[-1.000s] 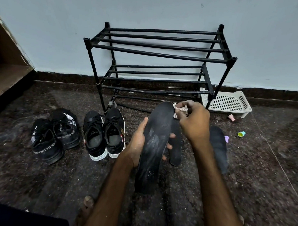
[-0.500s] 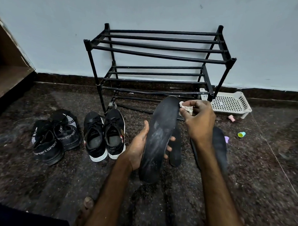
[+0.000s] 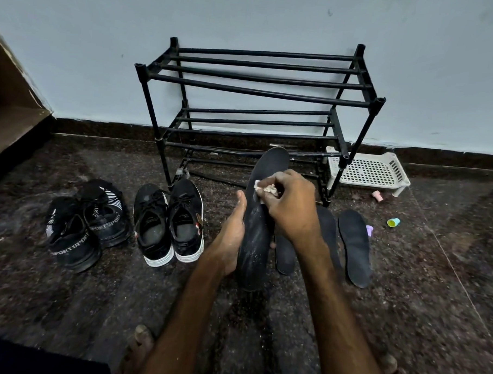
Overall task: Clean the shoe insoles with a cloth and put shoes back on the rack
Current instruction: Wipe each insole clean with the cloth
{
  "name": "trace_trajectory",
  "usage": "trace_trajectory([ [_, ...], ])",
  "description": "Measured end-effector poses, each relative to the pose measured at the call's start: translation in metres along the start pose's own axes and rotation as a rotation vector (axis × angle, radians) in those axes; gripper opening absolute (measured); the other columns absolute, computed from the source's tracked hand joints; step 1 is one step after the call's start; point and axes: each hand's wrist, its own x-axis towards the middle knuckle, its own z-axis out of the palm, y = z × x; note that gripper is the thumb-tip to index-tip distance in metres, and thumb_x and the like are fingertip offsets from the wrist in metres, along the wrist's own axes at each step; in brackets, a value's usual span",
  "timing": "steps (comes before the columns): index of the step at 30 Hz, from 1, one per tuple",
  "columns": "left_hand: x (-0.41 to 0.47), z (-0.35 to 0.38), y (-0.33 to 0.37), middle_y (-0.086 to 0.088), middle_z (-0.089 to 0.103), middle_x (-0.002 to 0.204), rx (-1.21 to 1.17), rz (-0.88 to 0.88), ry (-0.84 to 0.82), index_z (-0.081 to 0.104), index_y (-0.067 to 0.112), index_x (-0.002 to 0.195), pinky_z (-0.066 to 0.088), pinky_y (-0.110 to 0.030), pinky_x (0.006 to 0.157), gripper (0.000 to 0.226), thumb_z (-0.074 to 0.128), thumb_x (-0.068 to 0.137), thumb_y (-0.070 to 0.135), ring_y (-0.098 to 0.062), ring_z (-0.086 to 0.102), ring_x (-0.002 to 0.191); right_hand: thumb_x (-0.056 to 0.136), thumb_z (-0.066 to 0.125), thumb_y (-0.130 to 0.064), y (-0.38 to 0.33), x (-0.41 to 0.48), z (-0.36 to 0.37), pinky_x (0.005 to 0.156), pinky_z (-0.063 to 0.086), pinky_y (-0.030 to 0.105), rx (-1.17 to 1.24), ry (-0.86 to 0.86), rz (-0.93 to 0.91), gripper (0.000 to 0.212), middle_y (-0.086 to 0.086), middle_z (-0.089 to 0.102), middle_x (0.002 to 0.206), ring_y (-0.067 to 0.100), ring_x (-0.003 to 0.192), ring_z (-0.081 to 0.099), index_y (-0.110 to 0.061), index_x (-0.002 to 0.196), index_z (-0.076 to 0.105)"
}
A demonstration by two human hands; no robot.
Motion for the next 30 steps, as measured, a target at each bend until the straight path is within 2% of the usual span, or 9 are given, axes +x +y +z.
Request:
trace_trajectory([
  [4,-0.001,-0.01,0.001,-0.012,0.073,0.093,-0.05,0.017,0.003,0.066,0.011,0.111,0.053,-0.033,0.063,0.075,0.018,0.096,0.066,-0.022,0.069,0.076,0.079,0.081,-0.018,-0.002,-0.001,-0.007,0.058,0.041,0.008,-0.049,-0.299,0.036,0.009,-0.003,0.068,0.092,0.005,0.076,0.06,-0.023,0.083,0.075],
  [9,0.001,-0.007,-0.002,-0.009,0.071,0.077,-0.007,0.0,-0.022,0.065,0.01,0.108,0.05,-0.031,0.054,0.066,0.024,0.099,0.06,-0.019,0.065,0.061,0.08,0.079,-0.016,0.001,-0.001,-0.004,0.073,0.049,0.017,-0.039,0.0,0.061,0.008,-0.006,0.063,0.094,0.007,0.08,0.06,-0.02,0.085,0.075],
  [13,0.002,-0.014,-0.002,-0.011,0.072,0.09,-0.028,0.0,-0.009,0.07,0.013,0.109,0.049,-0.033,0.058,0.065,0.031,0.096,0.063,-0.022,0.066,0.072,0.079,0.081,-0.019,-0.005,-0.001,-0.006,0.067,0.048,0.01,-0.019,-0.294,0.048,0.007,-0.006,0.069,0.087,0.004,0.078,0.063,-0.021,0.081,0.076],
  [16,0.002,-0.016,-0.004,-0.011,0.072,0.088,0.033,-0.013,-0.028,0.07,0.01,0.109,0.051,-0.034,0.056,0.066,0.031,0.097,0.062,-0.022,0.066,0.067,0.079,0.08,-0.014,0.009,-0.001,-0.007,0.071,0.058,0.028,-0.044,-0.116,0.171,0.012,-0.002,0.069,0.093,0.01,0.08,0.066,-0.022,0.076,0.073],
  [18,0.001,-0.011,-0.003,-0.01,0.072,0.085,0.057,-0.018,-0.031,0.066,0.01,0.112,0.051,-0.033,0.054,0.065,0.028,0.098,0.061,-0.02,0.065,0.064,0.079,0.081,-0.017,0.006,-0.002,-0.004,0.076,0.055,0.025,0.038,0.037,0.133,0.011,-0.004,0.067,0.095,0.008,0.085,0.063,-0.023,0.079,0.072],
  [23,0.001,-0.017,-0.001,-0.014,0.068,0.093,0.04,-0.015,0.0,0.067,0.011,0.118,0.049,-0.034,0.056,0.067,0.032,0.097,0.063,-0.024,0.061,0.073,0.075,0.084,-0.018,0.002,-0.002,-0.007,0.053,0.044,0.011,0.095,-0.293,0.113,0.012,-0.006,0.069,0.078,0.002,0.062,0.061,-0.022,0.08,0.074],
  [27,-0.001,-0.01,-0.004,-0.013,0.07,0.079,0.079,-0.039,-0.027,0.065,0.003,0.112,0.051,-0.031,0.052,0.07,0.026,0.099,0.06,-0.022,0.064,0.058,0.078,0.082,-0.023,0.016,0.0,-0.005,0.069,0.055,0.028,0.009,0.078,0.204,0.01,-0.003,0.07,0.088,0.011,0.075,0.065,-0.021,0.08,0.072],
  [28,-0.002,-0.006,-0.004,-0.013,0.07,0.077,0.07,-0.04,-0.032,0.065,0.005,0.111,0.051,-0.03,0.051,0.069,0.027,0.098,0.061,-0.022,0.063,0.057,0.078,0.082,-0.023,0.011,0.001,-0.004,0.07,0.053,0.025,0.045,0.105,0.163,0.01,-0.005,0.069,0.088,0.008,0.076,0.064,-0.021,0.082,0.073],
  [30,-0.002,-0.005,-0.004,-0.012,0.071,0.081,0.019,-0.031,-0.024,0.066,0.01,0.111,0.05,-0.03,0.052,0.065,0.028,0.098,0.061,-0.021,0.065,0.061,0.077,0.083,-0.023,0.002,0.001,-0.002,0.061,0.044,0.013,0.144,-0.065,0.086,0.012,-0.009,0.066,0.079,-0.001,0.067,0.058,-0.021,0.085,0.075],
])
